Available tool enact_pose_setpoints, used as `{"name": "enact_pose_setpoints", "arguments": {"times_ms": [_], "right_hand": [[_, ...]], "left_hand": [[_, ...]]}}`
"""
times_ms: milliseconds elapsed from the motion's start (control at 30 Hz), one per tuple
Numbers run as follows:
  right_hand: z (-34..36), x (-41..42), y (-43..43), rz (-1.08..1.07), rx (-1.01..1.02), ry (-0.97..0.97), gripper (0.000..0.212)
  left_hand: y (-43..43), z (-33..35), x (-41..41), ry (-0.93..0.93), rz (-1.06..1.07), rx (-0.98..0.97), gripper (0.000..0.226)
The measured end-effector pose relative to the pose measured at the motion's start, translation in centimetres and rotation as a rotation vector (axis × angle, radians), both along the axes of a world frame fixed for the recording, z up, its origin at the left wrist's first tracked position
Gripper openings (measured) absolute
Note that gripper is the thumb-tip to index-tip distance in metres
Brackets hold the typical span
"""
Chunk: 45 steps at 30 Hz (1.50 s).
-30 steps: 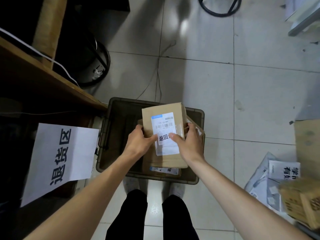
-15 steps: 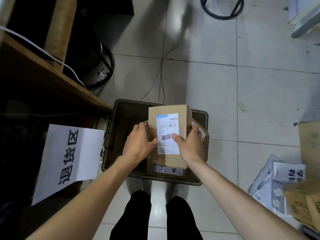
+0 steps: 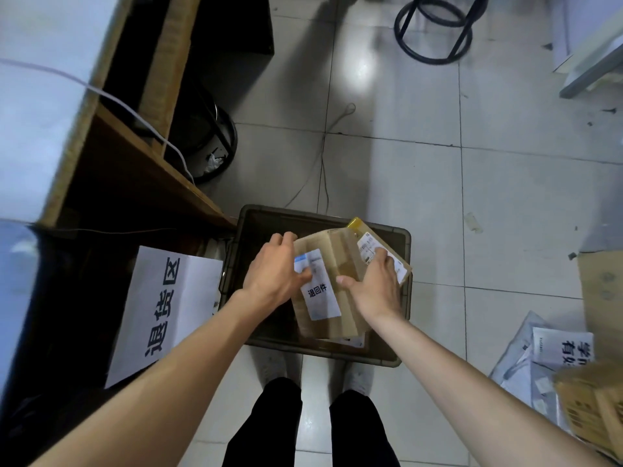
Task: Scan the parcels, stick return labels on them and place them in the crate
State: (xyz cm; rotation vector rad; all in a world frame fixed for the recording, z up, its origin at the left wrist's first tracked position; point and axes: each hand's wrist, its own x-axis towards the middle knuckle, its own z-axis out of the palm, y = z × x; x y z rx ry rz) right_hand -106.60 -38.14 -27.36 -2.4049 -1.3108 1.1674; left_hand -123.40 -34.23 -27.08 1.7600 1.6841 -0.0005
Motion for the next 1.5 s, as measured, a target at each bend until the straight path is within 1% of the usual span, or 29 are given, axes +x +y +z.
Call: {"name": "enact_pose_setpoints", "arguments": {"times_ms": [100, 167, 233, 333, 467, 567, 700, 733, 800, 933, 1100, 1167, 1267, 1367, 1500], "right_hand": [[3.3, -0.2, 1.4, 0.045, 0.025, -0.083, 0.069], [6.5, -0.3, 2.8, 0.156, 0.031, -0.176, 0.066], [10.3, -0.3, 4.4, 0.311, 0.017, -0.269, 0.069], [17.0, -0.4, 7.1, 0.476, 0.013, -0.349, 0.070], [25.8, -1.2, 9.2, 0.608, 0.096, -0.379, 0.066], [31.0, -2.2, 9.3, 0.708, 0.180, -0.373, 0.065], [36.1, -4.4, 8.1, 0.845, 0.253, -0.361, 0.061], [37.3, -5.2, 7.7, 0.886, 0.273, -0.361, 0.059], [39.5, -7.3, 6.6, 0.966, 0.308, -0.365, 0.057], [43.0, -13.1, 3.3, 1.131, 0.384, -0.312, 0.060], [45.4, -22.7, -4.5, 1.364, 0.477, -0.224, 0.054], [46.0, -26.8, -8.8, 1.467, 0.526, -0.184, 0.053], [46.8, -32.5, -15.9, 1.645, 0.586, -0.143, 0.052], [47.1, -37.4, -23.8, 1.791, 0.644, -0.087, 0.051], [47.1, -42.1, -34.9, 1.983, 0.672, -0.024, 0.045]], "left_hand": [[0.7, 2.5, -0.5, 0.055, -0.007, 0.025, 0.063], [1.4, 5.0, -0.8, 0.111, -0.029, 0.035, 0.062], [2.2, 8.2, -1.2, 0.187, -0.083, 0.058, 0.061], [3.5, 14.4, -2.0, 0.231, -0.100, 0.124, 0.057], [4.2, 23.5, -3.0, 0.245, -0.098, 0.207, 0.064], [3.5, 29.4, -4.0, 0.266, -0.028, 0.250, 0.062], [0.3, 35.7, -5.9, 0.297, 0.117, 0.303, 0.040], [-0.7, 36.9, -6.5, 0.306, 0.171, 0.316, 0.039], [-3.1, 39.3, -8.3, 0.318, 0.274, 0.327, 0.045], [-10.2, 43.3, -13.4, 0.376, 0.453, 0.355, 0.049], [-23.2, 45.7, -20.4, 0.419, 0.753, 0.327, 0.046], [-29.4, 46.0, -22.6, 0.434, 0.894, 0.308, 0.045], [-39.0, 46.3, -25.1, 0.475, 1.086, 0.256, 0.051], [-48.5, 46.4, -26.6, 0.492, 1.273, 0.230, 0.049], [-59.9, 46.2, -27.5, 0.510, 1.426, 0.187, 0.053]]}}
